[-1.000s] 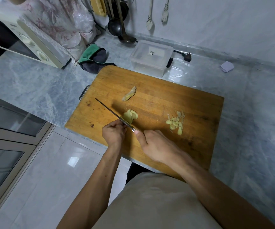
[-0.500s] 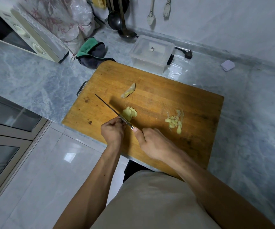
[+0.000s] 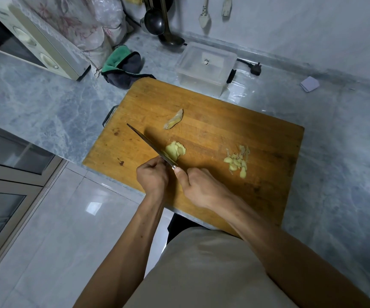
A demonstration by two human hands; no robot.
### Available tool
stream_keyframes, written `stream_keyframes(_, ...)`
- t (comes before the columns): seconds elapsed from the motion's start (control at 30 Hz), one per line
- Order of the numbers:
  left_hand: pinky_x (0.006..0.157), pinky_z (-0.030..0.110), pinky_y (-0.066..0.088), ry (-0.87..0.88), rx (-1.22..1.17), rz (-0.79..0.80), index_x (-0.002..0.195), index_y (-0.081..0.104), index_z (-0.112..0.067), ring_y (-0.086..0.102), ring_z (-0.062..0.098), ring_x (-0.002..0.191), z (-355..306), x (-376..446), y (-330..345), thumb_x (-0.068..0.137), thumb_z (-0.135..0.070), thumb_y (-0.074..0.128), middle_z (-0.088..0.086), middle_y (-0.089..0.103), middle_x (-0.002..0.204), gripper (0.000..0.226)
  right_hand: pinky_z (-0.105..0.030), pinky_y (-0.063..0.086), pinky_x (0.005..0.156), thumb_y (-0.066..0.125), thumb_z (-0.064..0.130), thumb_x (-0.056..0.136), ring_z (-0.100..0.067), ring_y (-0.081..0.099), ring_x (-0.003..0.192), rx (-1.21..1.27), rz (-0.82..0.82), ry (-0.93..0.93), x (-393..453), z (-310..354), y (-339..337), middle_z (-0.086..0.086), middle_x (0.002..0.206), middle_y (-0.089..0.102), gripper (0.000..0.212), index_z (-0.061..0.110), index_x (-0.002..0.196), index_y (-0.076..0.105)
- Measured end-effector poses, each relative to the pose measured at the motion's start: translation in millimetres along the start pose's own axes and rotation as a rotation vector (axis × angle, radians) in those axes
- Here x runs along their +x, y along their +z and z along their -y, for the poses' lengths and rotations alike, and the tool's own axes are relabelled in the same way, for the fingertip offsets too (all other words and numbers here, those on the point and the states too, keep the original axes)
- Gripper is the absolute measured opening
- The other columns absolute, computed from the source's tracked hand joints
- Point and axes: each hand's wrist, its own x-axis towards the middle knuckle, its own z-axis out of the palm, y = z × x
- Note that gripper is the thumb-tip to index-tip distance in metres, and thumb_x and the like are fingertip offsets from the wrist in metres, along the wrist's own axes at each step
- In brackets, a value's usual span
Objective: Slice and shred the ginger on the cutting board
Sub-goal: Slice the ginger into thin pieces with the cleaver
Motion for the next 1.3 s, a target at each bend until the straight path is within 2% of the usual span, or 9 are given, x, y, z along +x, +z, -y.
stream_keyframes(0.07,0.081,0.031,0.057,-0.020,-0.020,0.004,0.093,0.078,-0.001,0.071,0.022,0.084,0.9,2.1,-0.5,0.088,0.005,0.055,0.010,0.076,0.089,0.024,-0.043,0.048,0.088,0.018,0.062,0.103,-0.036,0.057,0.111,-0.006,-0.001,0.003,2.3,-0.1,1.3,-0.018,0.120,0.057,0.054,0.020,0.092,0.050)
stream_keyframes(0.13,0.084,0.035,0.058,-0.033,-0.030,0.010,0.090,0.078,-0.002,0.071,0.022,0.085,2.5,2.8,-0.3,0.088,0.005,0.055,0.009,0.075,0.088,0.024,-0.043,0.048,0.088,0.019,0.063,0.103,-0.036,0.057,0.108,0.003,-0.011,-0.003,4.2,-4.4,4.3,-0.018,0.116,0.058,0.054,0.020,0.087,0.048)
stream_keyframes(0.23,0.086,0.042,0.059,-0.099,-0.115,0.040,0.079,0.075,-0.007,0.072,0.028,0.086,5.2,4.0,1.7,0.088,0.009,0.053,0.013,0.074,0.086,0.029,-0.040,0.051,0.078,0.020,0.065,0.102,-0.029,0.060,0.084,0.039,-0.036,-0.034,9.1,-10.8,2.1,-0.013,0.093,0.059,0.059,0.022,0.070,0.045)
stream_keyframes(0.3,0.087,0.046,0.058,-0.158,-0.202,0.058,0.074,0.074,-0.009,0.071,0.036,0.089,7.1,7.2,2.8,0.088,0.013,0.051,0.018,0.073,0.089,0.035,-0.034,0.044,0.068,0.023,0.062,0.104,-0.020,0.056,0.069,0.059,-0.043,-0.049,10.7,-13.8,-4.1,-0.005,0.077,0.056,0.061,0.021,0.067,0.049)
stream_keyframes(0.5,0.073,0.031,0.059,-0.275,-0.310,0.047,0.074,0.070,-0.007,0.066,0.018,0.067,-1.8,5.0,2.1,0.093,0.011,0.051,0.010,0.068,0.075,0.032,-0.032,0.040,0.064,0.027,0.053,0.107,-0.012,0.050,0.059,0.058,-0.073,-0.131,-7.5,-15.2,-12.8,0.003,0.062,0.050,0.061,0.018,0.062,0.049)
stream_keyframes(0.7,0.075,0.030,0.059,-0.318,-0.349,0.032,0.075,0.070,-0.010,0.065,0.015,0.069,-3.2,4.3,3.1,0.094,0.004,0.058,0.006,0.069,0.077,0.027,-0.038,0.048,0.061,0.025,0.053,0.107,-0.013,0.048,0.055,0.045,-0.076,-0.136,-18.7,-16.7,-15.0,0.003,0.060,0.048,0.060,0.018,0.064,0.047)
stream_keyframes(0.93,0.074,0.030,0.059,-0.331,-0.347,0.026,0.073,0.070,-0.012,0.066,0.013,0.068,-2.3,6.0,4.3,0.094,0.002,0.059,0.004,0.069,0.075,0.028,-0.031,0.036,0.053,0.026,0.050,0.108,-0.011,0.042,0.049,0.039,-0.089,-0.162,-24.5,-19.0,-14.0,0.005,0.055,0.044,0.061,0.016,0.060,0.042)
stream_keyframes(1.17,0.075,0.030,0.060,-0.343,-0.333,0.019,0.074,0.071,-0.014,0.066,0.013,0.068,-0.3,9.7,4.9,0.094,0.000,0.061,0.004,0.070,0.077,0.026,-0.035,0.040,0.054,0.026,0.050,0.108,-0.011,0.043,0.047,0.037,-0.091,-0.170,-27.1,-14.7,-14.1,0.004,0.052,0.044,0.061,0.017,0.060,0.042)
stream_keyframes(1.3,0.078,0.032,0.060,-0.347,-0.323,0.020,0.074,0.072,-0.014,0.067,0.014,0.071,1.9,11.2,5.9,0.094,-0.001,0.062,0.006,0.072,0.080,0.025,-0.033,0.035,0.054,0.025,0.049,0.108,-0.011,0.041,0.048,0.030,-0.098,-0.174,-26.4,-14.6,-12.6,0.004,0.053,0.043,0.061,0.016,0.060,0.042)
